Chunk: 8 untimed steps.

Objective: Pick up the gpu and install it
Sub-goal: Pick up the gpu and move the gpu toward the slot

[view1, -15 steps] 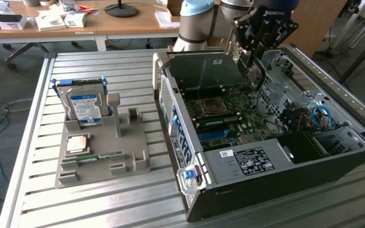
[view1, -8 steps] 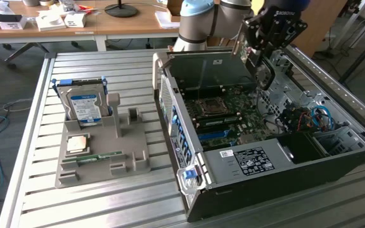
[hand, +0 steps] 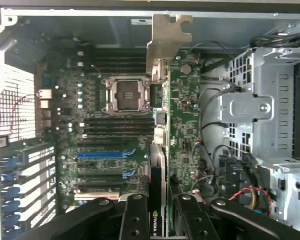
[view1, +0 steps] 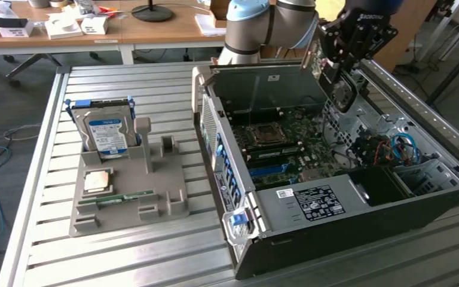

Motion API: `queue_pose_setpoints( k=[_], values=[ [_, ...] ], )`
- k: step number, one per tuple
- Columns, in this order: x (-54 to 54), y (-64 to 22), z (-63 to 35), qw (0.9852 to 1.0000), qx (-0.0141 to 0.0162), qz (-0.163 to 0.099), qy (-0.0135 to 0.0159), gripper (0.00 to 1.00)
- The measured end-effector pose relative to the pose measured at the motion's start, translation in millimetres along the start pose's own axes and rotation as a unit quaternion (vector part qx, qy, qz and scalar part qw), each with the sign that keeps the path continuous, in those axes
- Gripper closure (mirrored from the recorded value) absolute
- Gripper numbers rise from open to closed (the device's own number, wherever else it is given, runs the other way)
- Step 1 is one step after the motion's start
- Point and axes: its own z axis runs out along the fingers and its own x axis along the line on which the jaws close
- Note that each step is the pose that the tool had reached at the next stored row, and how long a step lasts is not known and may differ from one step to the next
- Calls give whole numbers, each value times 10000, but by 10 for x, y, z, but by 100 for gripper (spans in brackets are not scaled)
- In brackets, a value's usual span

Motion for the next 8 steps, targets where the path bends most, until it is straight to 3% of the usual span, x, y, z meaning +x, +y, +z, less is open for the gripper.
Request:
queue_pose_setpoints(
  k=[8],
  values=[
    [-181,6,4,10000,-1,-2,0,74]
  ],
)
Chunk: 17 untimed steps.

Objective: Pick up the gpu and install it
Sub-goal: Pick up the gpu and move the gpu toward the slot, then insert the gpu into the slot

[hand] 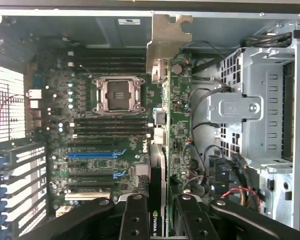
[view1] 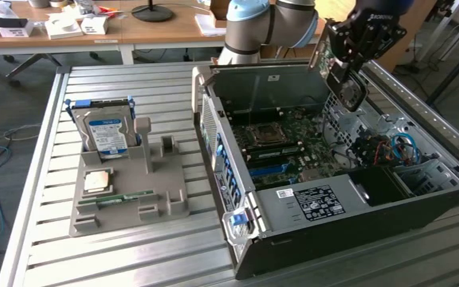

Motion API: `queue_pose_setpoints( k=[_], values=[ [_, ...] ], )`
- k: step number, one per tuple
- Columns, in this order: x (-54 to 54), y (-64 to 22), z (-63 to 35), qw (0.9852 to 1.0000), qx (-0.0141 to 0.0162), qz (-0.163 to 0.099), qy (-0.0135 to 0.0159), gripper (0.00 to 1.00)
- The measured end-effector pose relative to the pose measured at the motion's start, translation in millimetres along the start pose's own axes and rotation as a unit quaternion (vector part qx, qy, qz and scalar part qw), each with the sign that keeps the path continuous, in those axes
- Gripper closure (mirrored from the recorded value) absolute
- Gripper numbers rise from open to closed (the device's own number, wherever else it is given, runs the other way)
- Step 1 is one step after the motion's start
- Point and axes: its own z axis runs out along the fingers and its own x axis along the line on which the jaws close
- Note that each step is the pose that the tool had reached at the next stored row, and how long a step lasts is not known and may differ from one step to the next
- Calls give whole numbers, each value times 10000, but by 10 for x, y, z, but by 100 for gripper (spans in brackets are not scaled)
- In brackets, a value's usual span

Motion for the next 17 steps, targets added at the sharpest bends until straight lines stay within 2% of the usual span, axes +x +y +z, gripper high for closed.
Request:
queue_pose_setpoints(
  k=[17],
  values=[
    [-20,1,0,10000,0,0,0,74]
  ],
)
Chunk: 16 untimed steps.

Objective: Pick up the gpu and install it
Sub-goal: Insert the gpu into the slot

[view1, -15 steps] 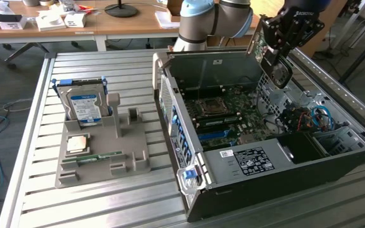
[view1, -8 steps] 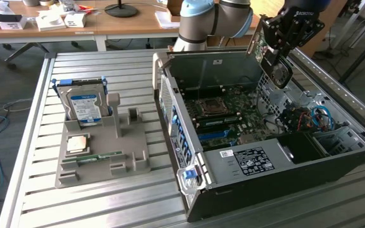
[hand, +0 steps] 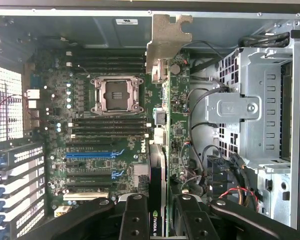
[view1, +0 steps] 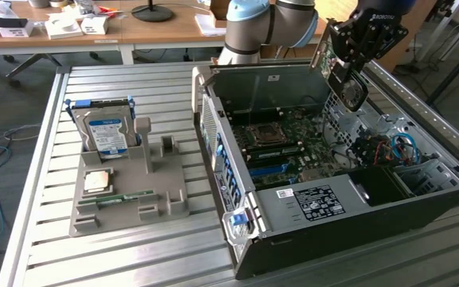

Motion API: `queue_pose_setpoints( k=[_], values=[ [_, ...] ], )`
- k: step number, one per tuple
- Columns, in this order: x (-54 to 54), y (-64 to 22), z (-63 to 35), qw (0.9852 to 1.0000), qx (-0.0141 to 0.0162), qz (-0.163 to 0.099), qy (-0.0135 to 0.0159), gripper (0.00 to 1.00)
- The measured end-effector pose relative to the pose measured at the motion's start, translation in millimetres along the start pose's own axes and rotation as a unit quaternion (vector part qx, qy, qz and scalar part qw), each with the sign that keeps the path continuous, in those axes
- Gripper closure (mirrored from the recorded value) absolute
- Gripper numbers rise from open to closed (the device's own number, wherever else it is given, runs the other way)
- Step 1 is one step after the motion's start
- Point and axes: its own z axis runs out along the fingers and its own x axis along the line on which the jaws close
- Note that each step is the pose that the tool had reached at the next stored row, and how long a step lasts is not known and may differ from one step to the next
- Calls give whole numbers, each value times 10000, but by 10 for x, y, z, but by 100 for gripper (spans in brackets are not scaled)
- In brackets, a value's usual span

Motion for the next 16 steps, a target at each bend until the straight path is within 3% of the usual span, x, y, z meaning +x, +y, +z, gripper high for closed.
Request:
queue_pose_setpoints(
  k=[5,9,13,16],
  values=[
    [2,3,0,10000,-1,-90,3,74],
    [4,4,1,9992,-2,-404,16,74],
    [4,4,1,9971,-4,-760,30,74],
    [4,4,2,9946,-5,-1037,41,74]
  ],
)
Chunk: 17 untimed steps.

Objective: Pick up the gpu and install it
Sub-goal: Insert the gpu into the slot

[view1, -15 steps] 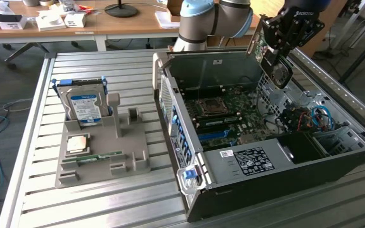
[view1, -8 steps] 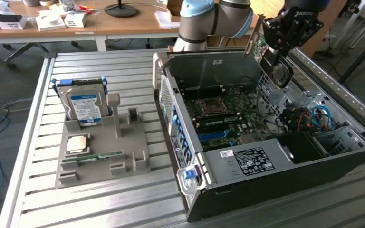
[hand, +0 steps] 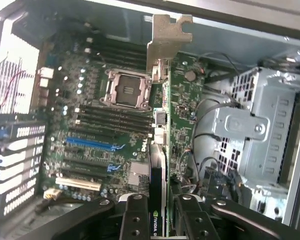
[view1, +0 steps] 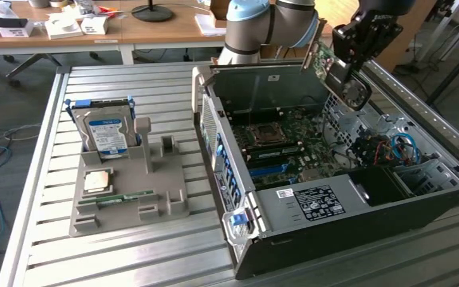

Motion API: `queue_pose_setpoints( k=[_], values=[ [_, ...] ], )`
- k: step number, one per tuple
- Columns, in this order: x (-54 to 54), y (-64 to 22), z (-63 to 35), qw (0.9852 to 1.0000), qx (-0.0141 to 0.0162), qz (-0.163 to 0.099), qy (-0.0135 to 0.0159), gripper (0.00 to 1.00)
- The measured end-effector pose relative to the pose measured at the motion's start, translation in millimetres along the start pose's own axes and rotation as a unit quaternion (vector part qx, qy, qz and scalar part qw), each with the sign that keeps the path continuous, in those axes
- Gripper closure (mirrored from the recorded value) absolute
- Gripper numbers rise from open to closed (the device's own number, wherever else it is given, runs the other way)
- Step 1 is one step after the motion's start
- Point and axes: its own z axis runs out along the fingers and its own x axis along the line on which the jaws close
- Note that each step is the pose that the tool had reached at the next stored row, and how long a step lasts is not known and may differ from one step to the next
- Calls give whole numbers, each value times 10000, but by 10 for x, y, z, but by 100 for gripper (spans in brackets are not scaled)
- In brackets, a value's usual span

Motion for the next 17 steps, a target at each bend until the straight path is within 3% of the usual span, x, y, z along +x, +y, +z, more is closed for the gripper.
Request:
queue_pose_setpoints(
  k=[4,9,13,17],
  values=[
    [1,0,1,9993,0,-364,15,74],
    [2,0,1,9968,0,-800,32,74],
    [2,0,2,9933,1,-1153,47,74],
    [3,0,2,9886,0,-1502,61,74]
  ],
)
